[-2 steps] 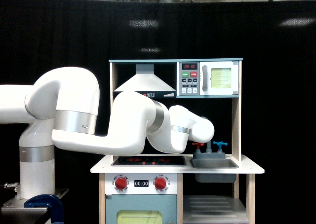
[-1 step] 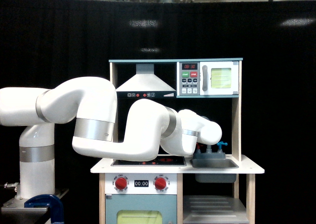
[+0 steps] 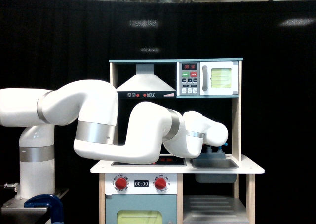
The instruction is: Turn on the faucet
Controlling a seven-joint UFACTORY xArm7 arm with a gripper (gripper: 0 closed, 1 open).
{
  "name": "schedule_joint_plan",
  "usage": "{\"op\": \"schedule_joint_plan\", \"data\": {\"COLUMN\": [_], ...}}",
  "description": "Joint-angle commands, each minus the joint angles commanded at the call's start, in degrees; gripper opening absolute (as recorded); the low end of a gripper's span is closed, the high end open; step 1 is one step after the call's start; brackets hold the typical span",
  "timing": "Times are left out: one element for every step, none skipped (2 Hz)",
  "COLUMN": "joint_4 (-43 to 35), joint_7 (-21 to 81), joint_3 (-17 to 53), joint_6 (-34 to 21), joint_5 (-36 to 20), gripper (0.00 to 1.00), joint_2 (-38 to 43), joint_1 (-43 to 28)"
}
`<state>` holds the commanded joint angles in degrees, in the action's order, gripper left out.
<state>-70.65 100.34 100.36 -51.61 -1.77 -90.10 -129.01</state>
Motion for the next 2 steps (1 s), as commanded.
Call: {"op": "schedule_joint_plan", "data": {"joint_4": [-7.3, -17.6], "joint_7": [-1.0, -2.1], "joint_3": [-0.2, -1.4], "joint_6": [-7.8, -15.1], "joint_5": [2.3, 3.9], "gripper": [1.00, 1.00], "joint_2": [-1.8, -3.5], "joint_1": [0.8, -2.0]}}
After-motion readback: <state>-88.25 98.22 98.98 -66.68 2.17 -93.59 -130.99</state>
